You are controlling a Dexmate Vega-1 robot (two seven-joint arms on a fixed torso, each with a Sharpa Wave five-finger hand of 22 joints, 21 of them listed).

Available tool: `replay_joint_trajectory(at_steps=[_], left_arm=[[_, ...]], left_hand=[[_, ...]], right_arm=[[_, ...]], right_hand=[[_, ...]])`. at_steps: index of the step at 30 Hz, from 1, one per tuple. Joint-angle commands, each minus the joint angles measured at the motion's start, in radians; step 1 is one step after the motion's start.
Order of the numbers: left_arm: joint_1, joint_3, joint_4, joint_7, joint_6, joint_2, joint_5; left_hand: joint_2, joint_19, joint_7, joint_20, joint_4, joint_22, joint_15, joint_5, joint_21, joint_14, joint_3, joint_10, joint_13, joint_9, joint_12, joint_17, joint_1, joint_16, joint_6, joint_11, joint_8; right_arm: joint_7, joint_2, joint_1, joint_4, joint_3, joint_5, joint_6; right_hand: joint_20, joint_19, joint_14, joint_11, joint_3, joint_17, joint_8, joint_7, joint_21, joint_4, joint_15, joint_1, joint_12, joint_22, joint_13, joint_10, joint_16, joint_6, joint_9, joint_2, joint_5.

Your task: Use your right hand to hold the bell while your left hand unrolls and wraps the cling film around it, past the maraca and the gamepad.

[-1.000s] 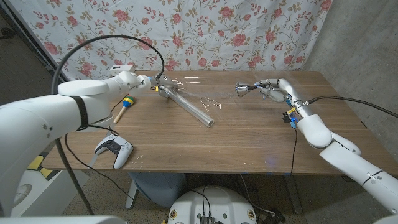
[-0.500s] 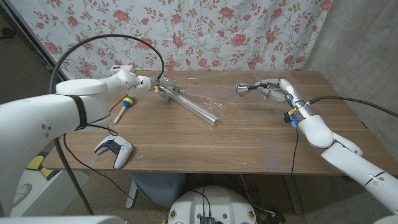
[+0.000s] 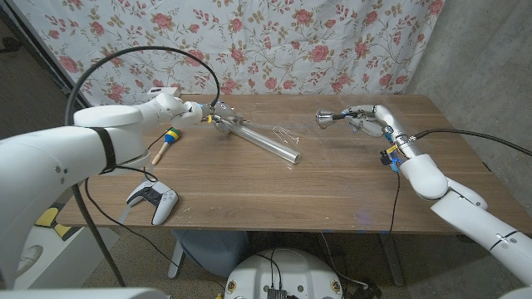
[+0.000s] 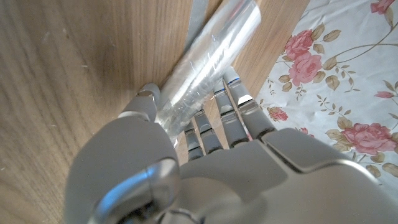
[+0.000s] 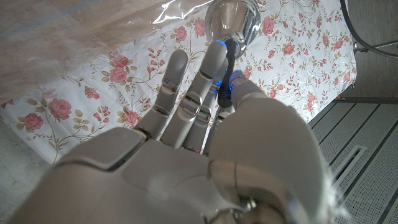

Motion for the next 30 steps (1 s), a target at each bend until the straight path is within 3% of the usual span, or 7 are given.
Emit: replay_joint_trajectory(at_steps=[1,11,16,17,21,24,30], left_arm=[[0.018,-0.007,0.000,-0.023,-0.011,-0.002,-0.017],[0.029,-0.012,0.001,-0.045,0.002,-0.008,-0.035],[0.035,-0.006,0.001,-0.048,0.009,-0.010,-0.033],[0.037,-0.019,0.004,-0.092,0.012,-0.016,-0.056],[0.041,-0.016,0.001,-0.089,-0.001,-0.015,-0.061],[0.045,-0.021,-0.001,-0.082,-0.011,-0.013,-0.072],[0.049,-0.033,-0.001,-0.099,-0.022,-0.013,-0.094]], left_hand=[[0.010,0.182,-0.008,-0.134,-0.010,0.005,-0.175,-0.010,0.055,0.254,0.011,0.058,0.020,-0.006,0.040,0.027,0.026,0.032,0.061,-0.013,0.027],[0.017,0.295,-0.016,-0.207,-0.018,0.063,-0.182,-0.002,0.168,0.458,0.003,0.137,0.103,0.015,0.143,0.118,0.110,0.139,0.223,-0.021,0.096],[0.009,0.319,-0.012,-0.239,-0.017,0.132,-0.181,0.018,0.265,0.567,-0.009,0.209,0.229,0.066,0.273,0.196,0.188,0.195,0.278,-0.022,0.139],[0.008,0.324,-0.016,-0.242,-0.017,0.141,-0.181,0.021,0.283,0.580,-0.012,0.215,0.258,0.080,0.297,0.214,0.202,0.206,0.278,-0.022,0.146],[-0.005,0.340,-0.025,-0.248,-0.014,0.192,-0.178,0.045,0.385,0.623,-0.049,0.278,0.389,0.180,0.407,0.300,0.268,0.261,0.330,-0.024,0.226],[-0.007,0.299,-0.024,-0.248,-0.011,0.294,-0.173,0.074,0.497,0.635,-0.092,0.315,0.450,0.284,0.450,0.376,0.329,0.334,0.360,-0.023,0.302],[0.009,0.283,-0.014,-0.252,-0.006,0.343,-0.171,0.092,0.572,0.637,-0.124,0.337,0.481,0.359,0.471,0.404,0.360,0.382,0.368,-0.025,0.349]], right_arm=[[0.002,0.001,-0.003,-0.007,0.006,-0.005,-0.003],[0.002,0.008,0.004,-0.007,0.000,-0.008,-0.010],[0.000,0.011,0.005,-0.007,-0.002,-0.009,-0.013],[-0.001,0.011,0.005,-0.006,-0.003,-0.010,-0.012],[-0.002,0.012,0.005,-0.007,-0.004,-0.011,-0.014],[-0.004,0.012,0.004,-0.008,-0.003,-0.011,-0.015],[-0.005,0.010,0.000,-0.013,-0.001,-0.012,-0.017]], right_hand=[[-0.148,-0.006,0.012,-0.009,0.008,0.005,0.000,0.003,0.007,-0.002,-0.001,-0.005,-0.001,0.001,0.004,0.003,0.001,0.008,0.003,0.003,0.007],[-0.148,-0.006,0.010,-0.006,0.009,0.005,0.000,0.001,0.007,-0.002,-0.001,-0.006,-0.003,0.002,0.003,0.005,-0.001,0.007,0.003,0.003,0.007],[-0.148,-0.006,0.011,-0.007,0.009,0.006,0.000,0.001,0.007,-0.002,-0.001,-0.006,-0.004,0.002,0.002,0.006,-0.001,0.009,0.003,0.003,0.007],[-0.148,-0.006,0.011,-0.006,0.009,0.006,0.000,0.002,0.007,-0.002,-0.001,-0.006,-0.004,0.002,0.002,0.006,-0.002,0.010,0.003,0.003,0.007],[-0.148,-0.006,0.012,-0.007,0.010,0.006,0.000,0.002,0.007,-0.002,-0.001,-0.007,-0.004,0.001,0.004,0.005,-0.002,0.009,0.003,0.004,0.007],[-0.148,-0.006,0.011,-0.005,0.010,0.006,-0.001,0.001,0.007,-0.002,0.000,-0.007,-0.005,0.001,0.004,0.005,-0.002,0.008,0.003,0.003,0.007],[-0.148,-0.006,0.011,-0.006,0.010,0.006,0.000,0.003,0.007,-0.002,-0.001,-0.007,-0.005,0.001,0.005,0.006,-0.003,0.009,0.003,0.002,0.007]])
